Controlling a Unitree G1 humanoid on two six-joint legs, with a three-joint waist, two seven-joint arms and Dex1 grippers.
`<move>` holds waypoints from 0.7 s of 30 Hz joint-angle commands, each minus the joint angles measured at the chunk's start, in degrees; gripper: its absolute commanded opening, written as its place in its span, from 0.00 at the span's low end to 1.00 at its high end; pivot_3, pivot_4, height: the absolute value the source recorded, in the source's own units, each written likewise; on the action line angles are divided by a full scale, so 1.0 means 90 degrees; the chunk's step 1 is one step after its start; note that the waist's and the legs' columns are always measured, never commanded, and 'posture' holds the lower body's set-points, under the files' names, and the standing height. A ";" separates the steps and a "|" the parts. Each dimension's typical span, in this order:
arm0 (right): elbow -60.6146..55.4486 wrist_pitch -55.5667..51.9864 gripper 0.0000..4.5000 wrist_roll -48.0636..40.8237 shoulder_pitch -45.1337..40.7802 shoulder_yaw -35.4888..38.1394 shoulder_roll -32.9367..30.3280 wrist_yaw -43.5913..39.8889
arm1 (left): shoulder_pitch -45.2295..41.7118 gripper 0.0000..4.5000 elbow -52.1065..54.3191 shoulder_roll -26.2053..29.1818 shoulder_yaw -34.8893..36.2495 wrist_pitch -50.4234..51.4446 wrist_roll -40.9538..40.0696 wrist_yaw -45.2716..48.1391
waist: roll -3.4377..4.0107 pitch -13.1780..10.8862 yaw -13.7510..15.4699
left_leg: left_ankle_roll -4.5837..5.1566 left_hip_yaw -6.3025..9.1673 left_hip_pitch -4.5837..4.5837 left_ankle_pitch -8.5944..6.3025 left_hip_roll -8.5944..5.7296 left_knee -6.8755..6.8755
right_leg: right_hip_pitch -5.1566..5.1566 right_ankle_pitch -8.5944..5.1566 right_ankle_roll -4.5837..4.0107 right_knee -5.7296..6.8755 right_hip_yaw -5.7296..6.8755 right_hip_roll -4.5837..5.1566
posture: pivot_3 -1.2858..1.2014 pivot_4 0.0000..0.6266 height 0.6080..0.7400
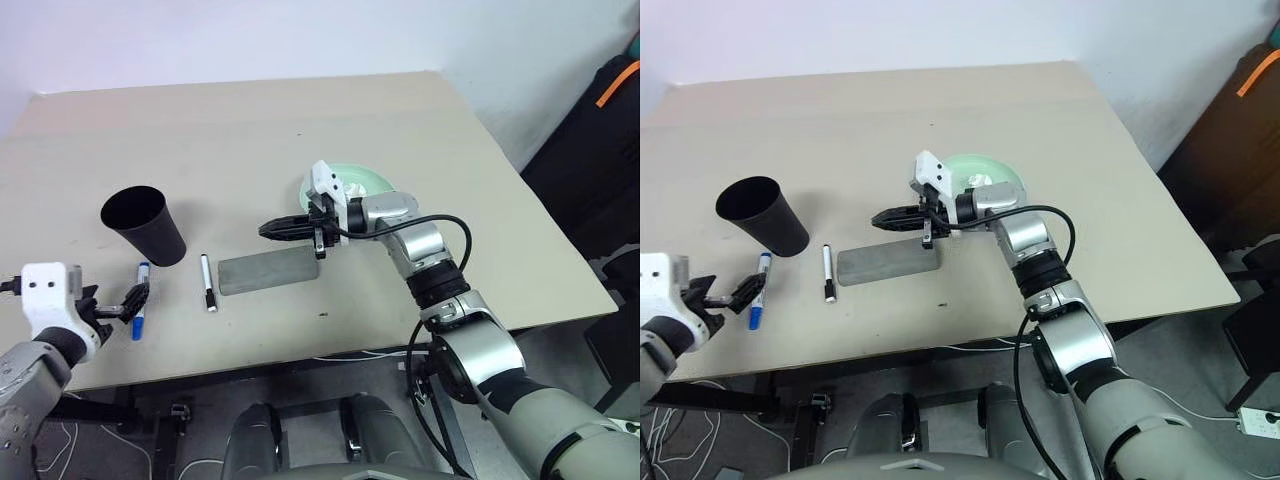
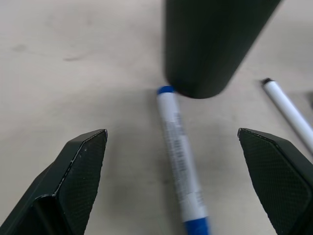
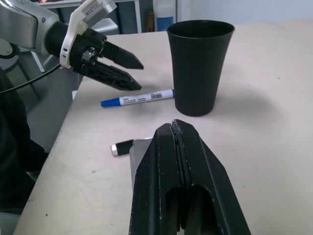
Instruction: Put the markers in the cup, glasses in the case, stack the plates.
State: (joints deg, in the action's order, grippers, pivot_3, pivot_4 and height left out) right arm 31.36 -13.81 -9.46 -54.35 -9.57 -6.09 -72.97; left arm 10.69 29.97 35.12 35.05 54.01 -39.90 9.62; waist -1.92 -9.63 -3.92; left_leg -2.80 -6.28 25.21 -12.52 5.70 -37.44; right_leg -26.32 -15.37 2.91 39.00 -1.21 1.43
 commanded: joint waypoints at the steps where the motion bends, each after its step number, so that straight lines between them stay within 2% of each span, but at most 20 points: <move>1: -0.0201 0.0034 0.00 -0.0051 0.0000 -0.0040 -0.0048 0.0146 | -0.0271 1.00 -0.0136 0.0174 -0.0250 0.0478 0.0269 -0.0304 | -0.0001 0.0000 -0.0002 | -0.0004 0.0004 -0.0001 0.0002 0.0001 0.0000 | 0.0000 0.0000 0.0000 0.0002 0.0000 -0.0003 | 0.52 0.24 0.89; 7: -0.0121 0.0046 0.00 -0.0030 0.0004 -0.0069 -0.0118 0.0373 | -0.0695 1.00 -0.0377 0.0326 -0.0530 0.1394 0.0559 -0.0595 | -0.0003 0.0000 0.0003 | -0.0008 0.0009 -0.0005 0.0006 -0.0001 -0.0001 | 0.0002 0.0000 0.0000 0.0010 0.0000 -0.0003 | 0.52 0.24 0.89; 9: -0.0049 0.0071 0.00 0.0006 -0.0011 -0.0081 -0.0124 0.0481 | -0.0825 0.91 -0.0433 0.0324 -0.0505 0.1590 0.0563 -0.0589 | -0.0003 0.0000 0.0002 | -0.0009 0.0010 -0.0006 0.0006 -0.0001 0.0000 | 0.0002 0.0000 0.0000 0.0011 0.0000 -0.0002 | 0.52 0.24 0.89; 15: -0.0065 0.0121 0.00 0.0009 0.0046 -0.0147 -0.0154 0.0589 | -0.0910 0.50 -0.0275 0.0349 -0.0399 0.1874 0.0590 -0.0430 | -0.0003 0.0000 -0.0013 | -0.0015 0.0013 -0.0021 0.0009 -0.0001 0.0010 | 0.0006 0.0000 0.0000 0.0017 -0.0003 -0.0007 | 0.52 0.24 0.89; 20: -0.0031 -0.0042 0.00 0.0004 0.0048 -0.0164 -0.0259 0.0596 | -0.1229 0.09 -0.0229 0.0443 -0.0247 0.2128 0.0763 -0.0576 | -0.0003 0.0000 -0.0001 | -0.0018 0.0019 -0.0023 0.0011 -0.0001 0.0015 | 0.0006 0.0000 0.0000 0.0017 -0.0006 -0.0012 | 0.52 0.24 0.89; 21: -0.0061 -0.0052 0.00 -0.0019 0.0070 -0.0160 -0.0294 0.0568 | -0.1269 0.06 -0.0229 0.0470 -0.0237 0.2173 0.0806 -0.0587 | -0.0004 -0.0001 0.0000 | -0.0018 0.0019 -0.0023 0.0011 -0.0001 0.0014 | 0.0007 0.0000 0.0000 0.0017 -0.0006 -0.0012 | 0.52 0.24 0.89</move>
State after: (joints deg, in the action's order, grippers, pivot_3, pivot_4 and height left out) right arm 31.86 -14.27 -9.12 -53.56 -11.34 -8.14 -67.55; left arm 0.20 27.10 37.87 30.79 73.02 -34.14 4.96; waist -1.96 -9.64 -3.92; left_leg -2.96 -6.12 25.01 -12.42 5.68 -37.32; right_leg -26.25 -15.37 2.91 39.15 -1.26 1.33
